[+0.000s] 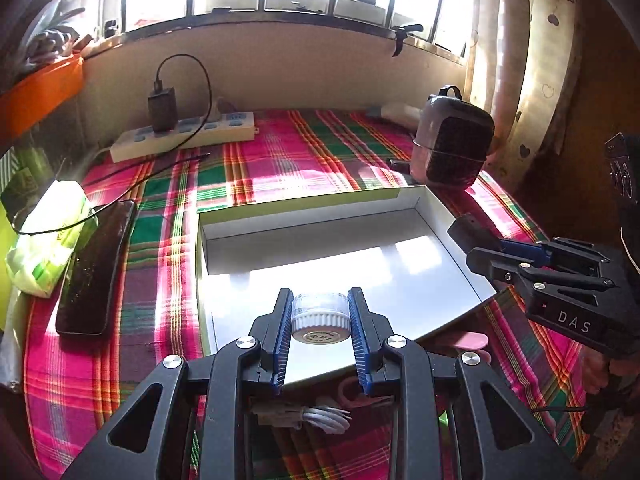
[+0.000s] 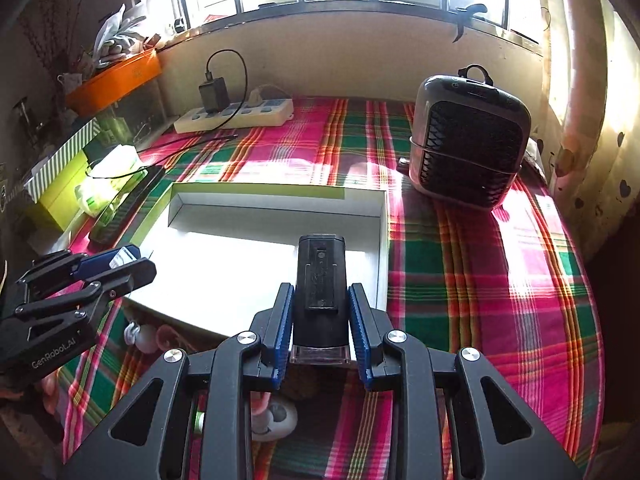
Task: Organize objects
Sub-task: 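Carry the white jar and black flashlight over the open white box with both grippers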
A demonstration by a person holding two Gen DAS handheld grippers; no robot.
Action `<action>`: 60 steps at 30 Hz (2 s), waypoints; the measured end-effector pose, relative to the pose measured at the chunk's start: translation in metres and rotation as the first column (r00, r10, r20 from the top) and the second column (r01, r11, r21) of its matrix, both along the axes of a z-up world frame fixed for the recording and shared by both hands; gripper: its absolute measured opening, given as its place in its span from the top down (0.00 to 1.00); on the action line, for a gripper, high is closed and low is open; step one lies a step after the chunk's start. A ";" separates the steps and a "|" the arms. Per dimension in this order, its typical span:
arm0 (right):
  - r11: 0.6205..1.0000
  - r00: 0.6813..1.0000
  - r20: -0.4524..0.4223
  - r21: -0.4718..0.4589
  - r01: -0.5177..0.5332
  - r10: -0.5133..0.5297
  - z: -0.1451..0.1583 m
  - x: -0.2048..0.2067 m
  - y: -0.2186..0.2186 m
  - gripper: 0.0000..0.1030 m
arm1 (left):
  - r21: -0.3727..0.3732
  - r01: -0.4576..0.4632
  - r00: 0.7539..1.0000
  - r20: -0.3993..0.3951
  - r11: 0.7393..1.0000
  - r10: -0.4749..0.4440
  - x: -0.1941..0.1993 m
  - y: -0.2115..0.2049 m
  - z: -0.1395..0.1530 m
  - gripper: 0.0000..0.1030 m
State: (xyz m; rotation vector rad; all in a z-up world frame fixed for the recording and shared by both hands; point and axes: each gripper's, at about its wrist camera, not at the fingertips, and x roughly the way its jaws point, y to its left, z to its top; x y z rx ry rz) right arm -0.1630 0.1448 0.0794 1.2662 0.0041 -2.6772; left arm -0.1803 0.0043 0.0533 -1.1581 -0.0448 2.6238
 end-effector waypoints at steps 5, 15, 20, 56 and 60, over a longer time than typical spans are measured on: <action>1.000 1.000 0.024 0.008 0.008 -0.008 -0.008 -0.022 -0.002 0.72 | -0.006 -0.027 0.999 0.036 1.000 0.027 -0.027 -0.004 -0.009 0.75; 1.000 0.997 0.075 0.006 0.029 -0.030 -0.027 -0.053 -0.002 0.72 | -0.033 -0.038 0.996 0.076 0.999 0.040 -0.066 -0.001 -0.019 0.75; 0.999 0.996 0.083 0.011 0.032 -0.033 -0.032 -0.061 -0.001 0.72 | -0.037 -0.046 0.996 0.075 0.998 0.049 -0.078 -0.001 -0.021 0.75; 0.998 0.997 0.074 0.060 0.020 -0.024 -0.042 -0.073 -0.009 0.72 | -0.112 -0.083 0.989 0.109 0.990 0.095 -0.099 -0.001 -0.038 0.75; 0.998 0.997 0.075 0.052 0.024 -0.028 -0.042 -0.074 -0.009 0.72 | -0.115 -0.083 0.989 0.111 0.990 0.096 -0.100 -0.001 -0.039 0.75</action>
